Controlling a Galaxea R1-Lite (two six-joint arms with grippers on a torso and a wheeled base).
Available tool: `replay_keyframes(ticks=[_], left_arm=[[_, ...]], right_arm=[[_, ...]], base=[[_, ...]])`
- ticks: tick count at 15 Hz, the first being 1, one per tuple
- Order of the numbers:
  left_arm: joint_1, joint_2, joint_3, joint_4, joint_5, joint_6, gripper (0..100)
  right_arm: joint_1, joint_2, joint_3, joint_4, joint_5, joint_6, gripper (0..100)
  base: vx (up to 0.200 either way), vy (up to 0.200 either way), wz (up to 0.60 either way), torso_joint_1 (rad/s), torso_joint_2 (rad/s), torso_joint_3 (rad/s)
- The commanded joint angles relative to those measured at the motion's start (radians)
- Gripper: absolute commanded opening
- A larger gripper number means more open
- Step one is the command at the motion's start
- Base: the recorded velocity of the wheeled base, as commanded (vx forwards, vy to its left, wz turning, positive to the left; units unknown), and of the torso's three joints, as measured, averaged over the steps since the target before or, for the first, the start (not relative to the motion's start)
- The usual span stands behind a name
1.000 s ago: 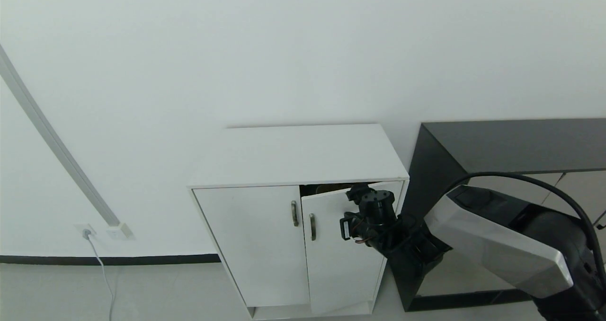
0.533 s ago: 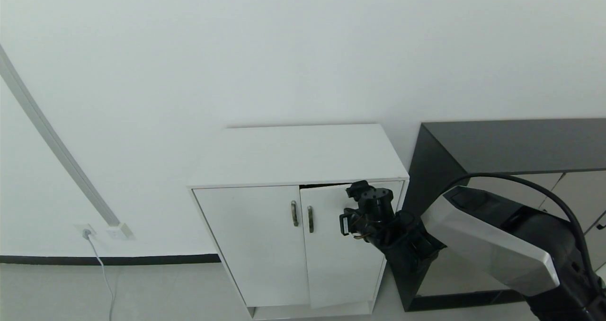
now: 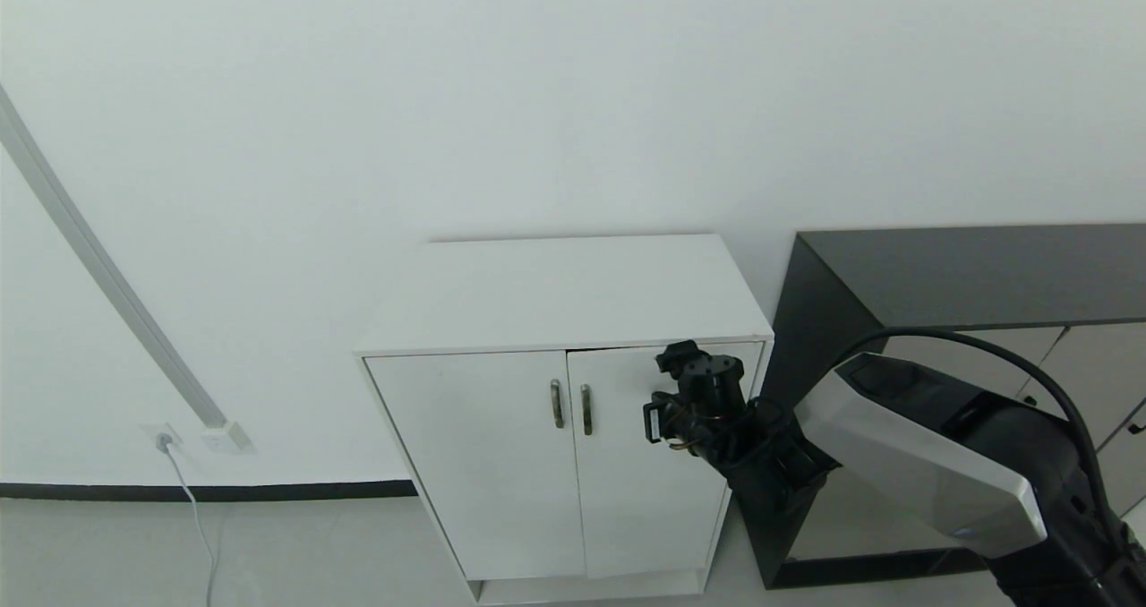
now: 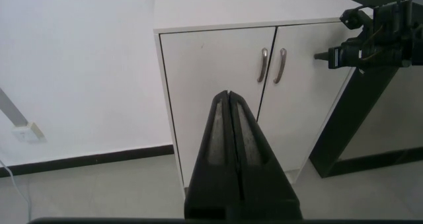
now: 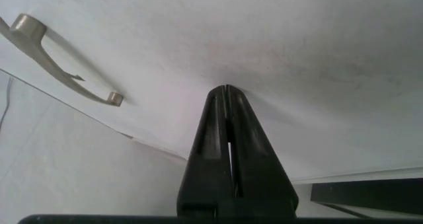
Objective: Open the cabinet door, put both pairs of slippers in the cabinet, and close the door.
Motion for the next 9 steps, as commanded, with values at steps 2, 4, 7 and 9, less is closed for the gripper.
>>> replay_keyframes(ticks=[2, 4, 7, 9], left_arm=[[0.000, 0.001, -0.001, -0.001, 0.000, 0.001, 0], [0.000, 0.001, -0.001, 0.001, 0.000, 0.000, 0], [0.000, 0.001, -0.001, -0.001, 0.000, 0.001, 0], [0.000, 0.001, -0.001, -0.001, 0.000, 0.000, 0]], right_arm=[[-0.002, 0.001, -0.004, 0.000, 0.000, -0.001, 0], [-0.002, 0.001, -0.004, 0.000, 0.000, -0.001, 0], [-0.005, 0.001, -0.005, 0.000, -0.001, -0.001, 0], [-0.008, 0.001, -0.004, 0.000, -0.001, -0.001, 0]], base=[[0.000, 0.000, 0.00, 0.000, 0.00, 0.000], [0.000, 0.000, 0.00, 0.000, 0.00, 0.000], [0.000, 0.000, 0.00, 0.000, 0.00, 0.000], [0.000, 0.000, 0.00, 0.000, 0.00, 0.000]])
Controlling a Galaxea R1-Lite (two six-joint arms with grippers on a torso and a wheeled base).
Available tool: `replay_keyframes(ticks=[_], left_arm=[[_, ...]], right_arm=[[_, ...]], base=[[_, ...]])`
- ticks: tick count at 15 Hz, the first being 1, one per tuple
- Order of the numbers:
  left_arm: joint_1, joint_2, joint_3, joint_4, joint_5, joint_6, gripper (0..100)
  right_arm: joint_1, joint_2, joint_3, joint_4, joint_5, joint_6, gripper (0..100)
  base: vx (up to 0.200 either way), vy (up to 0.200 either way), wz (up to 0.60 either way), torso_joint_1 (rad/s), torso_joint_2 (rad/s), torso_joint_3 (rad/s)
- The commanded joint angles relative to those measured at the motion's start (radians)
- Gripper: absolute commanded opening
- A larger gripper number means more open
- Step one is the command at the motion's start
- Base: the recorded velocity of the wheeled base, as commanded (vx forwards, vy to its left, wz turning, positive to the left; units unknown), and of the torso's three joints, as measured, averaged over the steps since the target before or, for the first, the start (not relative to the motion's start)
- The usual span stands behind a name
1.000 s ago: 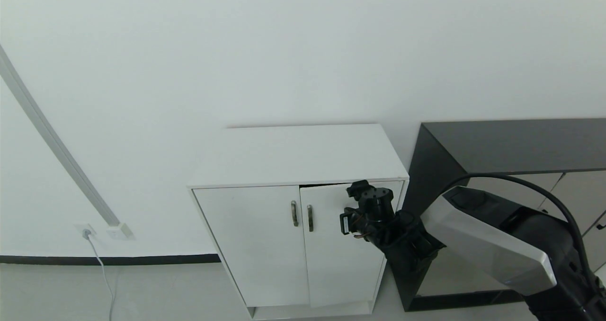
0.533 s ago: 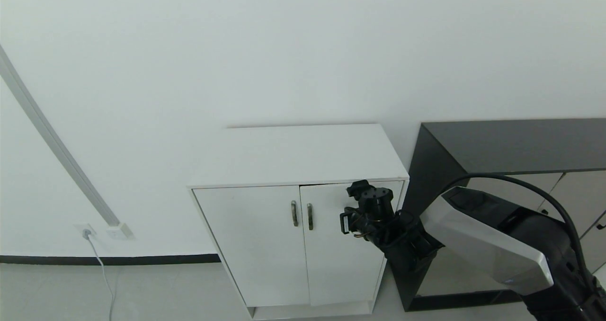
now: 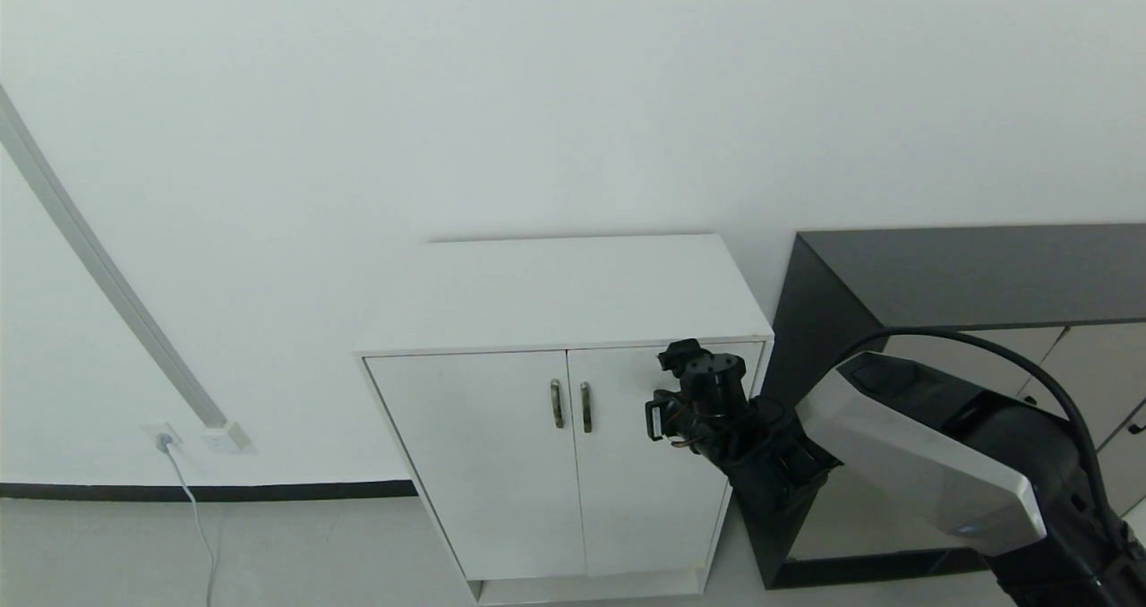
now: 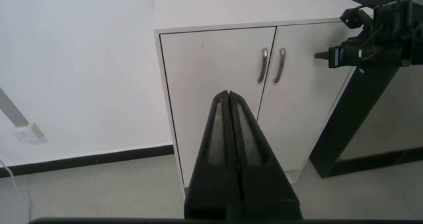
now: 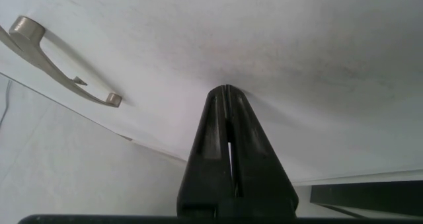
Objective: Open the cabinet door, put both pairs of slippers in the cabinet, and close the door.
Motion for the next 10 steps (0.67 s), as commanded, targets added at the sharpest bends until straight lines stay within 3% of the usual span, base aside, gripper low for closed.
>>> replay_keyframes(ticks=[1, 10], left_arm=[[0.000, 0.001, 0.000, -0.001, 0.000, -0.001, 0], [0.000, 0.001, 0.000, -0.001, 0.000, -0.001, 0]], right_arm=[[0.000, 0.000, 0.001, 0.000, 0.000, 0.000, 0], [-0.008, 0.001, -0.032, 0.026, -0.002, -0.002, 0]], base=[[0.000, 0.000, 0.00, 0.000, 0.00, 0.000], [0.000, 0.000, 0.00, 0.000, 0.00, 0.000]])
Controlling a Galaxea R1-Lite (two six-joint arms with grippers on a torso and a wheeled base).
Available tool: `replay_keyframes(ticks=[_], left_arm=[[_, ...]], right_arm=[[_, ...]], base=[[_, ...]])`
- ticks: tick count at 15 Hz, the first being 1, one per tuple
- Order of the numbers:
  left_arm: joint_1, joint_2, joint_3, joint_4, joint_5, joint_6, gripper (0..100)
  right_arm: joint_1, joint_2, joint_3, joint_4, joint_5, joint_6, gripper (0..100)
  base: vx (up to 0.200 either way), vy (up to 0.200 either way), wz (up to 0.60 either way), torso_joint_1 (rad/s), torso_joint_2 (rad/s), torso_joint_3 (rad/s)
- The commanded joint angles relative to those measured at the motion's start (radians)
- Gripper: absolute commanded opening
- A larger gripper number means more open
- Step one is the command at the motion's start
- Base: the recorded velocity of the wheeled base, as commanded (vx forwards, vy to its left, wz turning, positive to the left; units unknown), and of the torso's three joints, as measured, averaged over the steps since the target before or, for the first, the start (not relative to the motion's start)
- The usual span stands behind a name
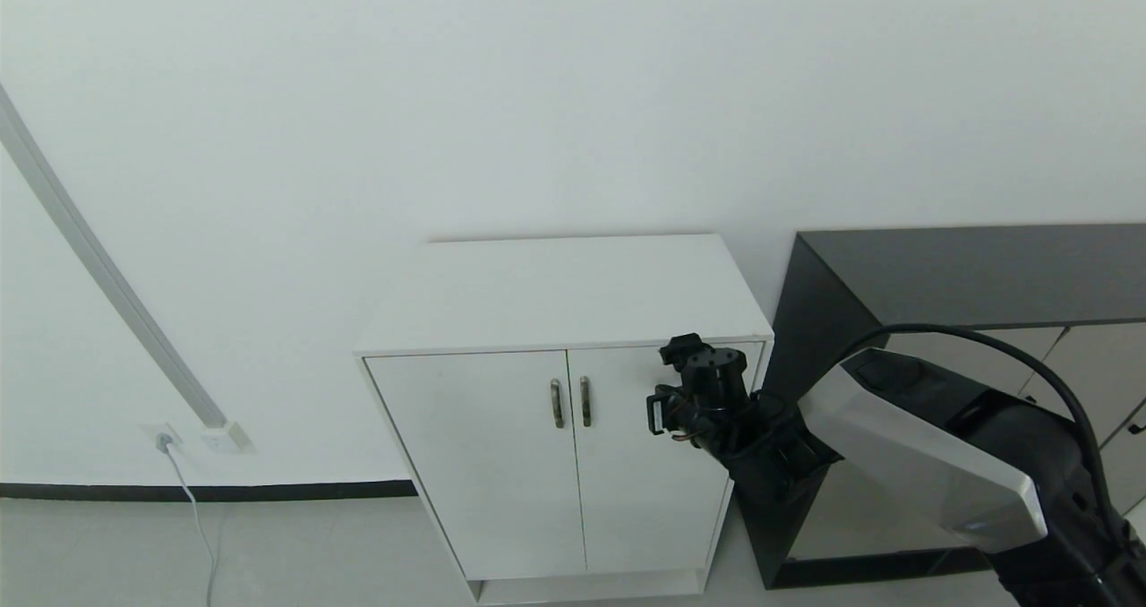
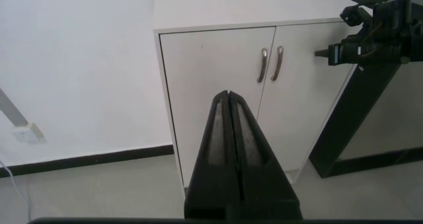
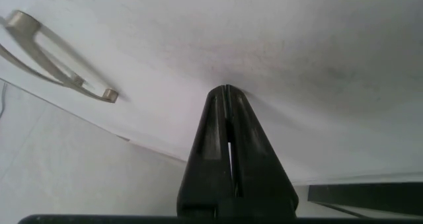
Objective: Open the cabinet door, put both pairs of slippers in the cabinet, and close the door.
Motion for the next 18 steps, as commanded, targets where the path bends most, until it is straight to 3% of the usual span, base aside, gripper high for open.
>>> replay_keyframes(ticks=[1, 9, 18], left_arm=[[0.000, 0.001, 0.000, -0.001, 0.000, 0.000, 0], [0.000, 0.001, 0.000, -0.001, 0.000, 0.000, 0], [0.000, 0.001, 0.000, -0.001, 0.000, 0.000, 0]], right_arm=[[0.000, -0.001, -0.007, 0.000, 0.000, 0.000, 0], [0.006, -0.056, 0.058, -0.008, -0.005, -0.003, 0], [0.004, -0.343, 0.538, -0.224, -0.009, -0.005, 0]], base=[[0.000, 0.000, 0.00, 0.000, 0.00, 0.000], [0.000, 0.000, 0.00, 0.000, 0.00, 0.000], [0.000, 0.000, 0.00, 0.000, 0.00, 0.000]])
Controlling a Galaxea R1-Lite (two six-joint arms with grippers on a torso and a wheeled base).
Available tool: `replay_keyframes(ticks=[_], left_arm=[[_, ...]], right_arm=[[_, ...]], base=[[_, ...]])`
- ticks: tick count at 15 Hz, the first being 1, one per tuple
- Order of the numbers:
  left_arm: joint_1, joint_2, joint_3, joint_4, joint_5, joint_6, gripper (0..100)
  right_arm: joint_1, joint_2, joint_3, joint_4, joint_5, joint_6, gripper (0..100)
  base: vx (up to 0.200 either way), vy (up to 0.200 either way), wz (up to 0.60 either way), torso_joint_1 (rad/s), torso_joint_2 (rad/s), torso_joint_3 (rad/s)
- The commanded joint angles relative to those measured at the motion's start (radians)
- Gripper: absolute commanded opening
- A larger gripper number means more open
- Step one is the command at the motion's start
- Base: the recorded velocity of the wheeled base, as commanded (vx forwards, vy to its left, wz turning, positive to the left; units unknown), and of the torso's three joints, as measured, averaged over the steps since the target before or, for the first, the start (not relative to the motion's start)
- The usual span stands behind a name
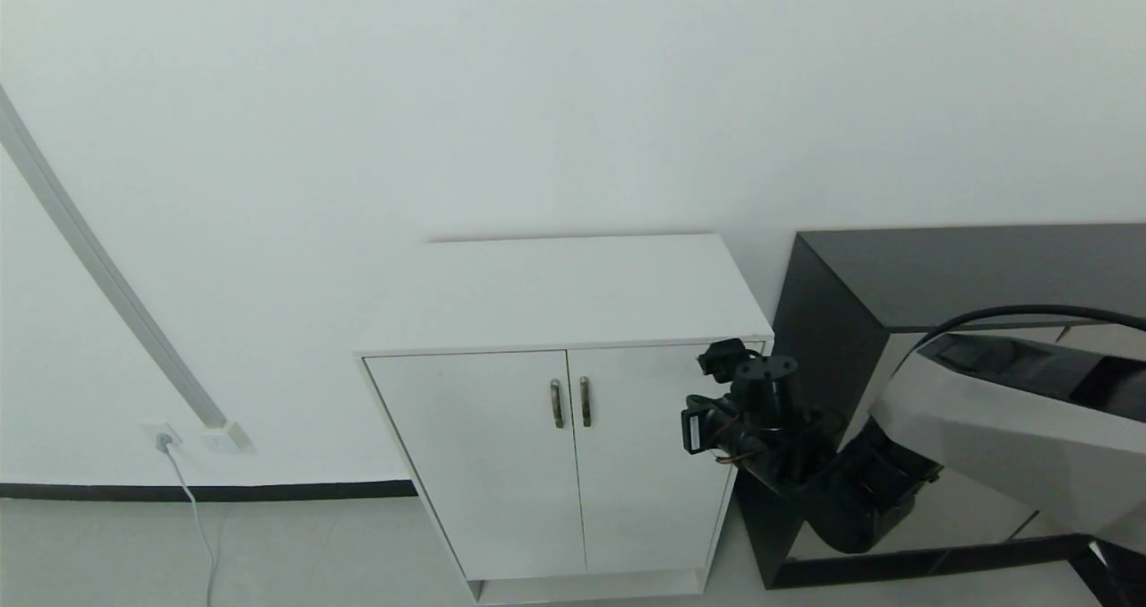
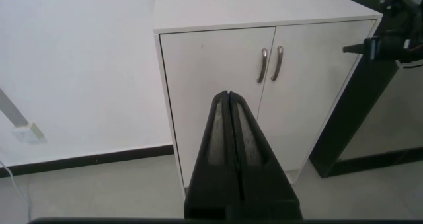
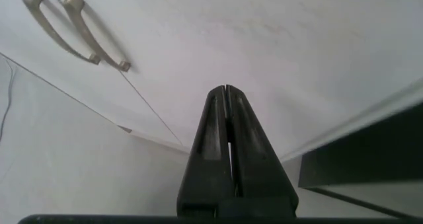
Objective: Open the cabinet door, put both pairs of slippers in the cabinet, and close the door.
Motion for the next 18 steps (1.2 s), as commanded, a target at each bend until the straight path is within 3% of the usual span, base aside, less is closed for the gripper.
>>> replay_keyframes(ticks=[1, 5, 8, 12, 15, 18], left_arm=[[0.000, 0.001, 0.000, -0.001, 0.000, 0.000, 0], [0.000, 0.001, 0.000, -0.001, 0.000, 0.002, 0], [0.000, 0.001, 0.000, -0.001, 0.000, 0.002, 0], [0.000, 0.001, 0.000, -0.001, 0.000, 0.002, 0], [0.000, 0.001, 0.000, -0.001, 0.000, 0.002, 0], [0.000, 0.001, 0.000, -0.001, 0.000, 0.000, 0]], right_arm=[[-0.004, -0.112, 0.131, -0.048, -0.001, 0.000, 0], [-0.067, -0.264, 0.361, -0.136, -0.010, -0.020, 0], [-0.147, -0.372, 0.520, -0.150, -0.140, -0.040, 0], [-0.254, -0.516, 0.688, -0.151, -0.196, -0.077, 0], [-0.334, -0.666, 0.826, -0.150, -0.199, -0.104, 0], [-0.359, -0.769, 0.921, -0.145, -0.194, -0.107, 0]], base=[[0.000, 0.000, 0.00, 0.000, 0.00, 0.000], [0.000, 0.000, 0.00, 0.000, 0.00, 0.000], [0.000, 0.000, 0.00, 0.000, 0.00, 0.000], [0.000, 0.000, 0.00, 0.000, 0.00, 0.000], [0.000, 0.000, 0.00, 0.000, 0.00, 0.000], [0.000, 0.000, 0.00, 0.000, 0.00, 0.000]])
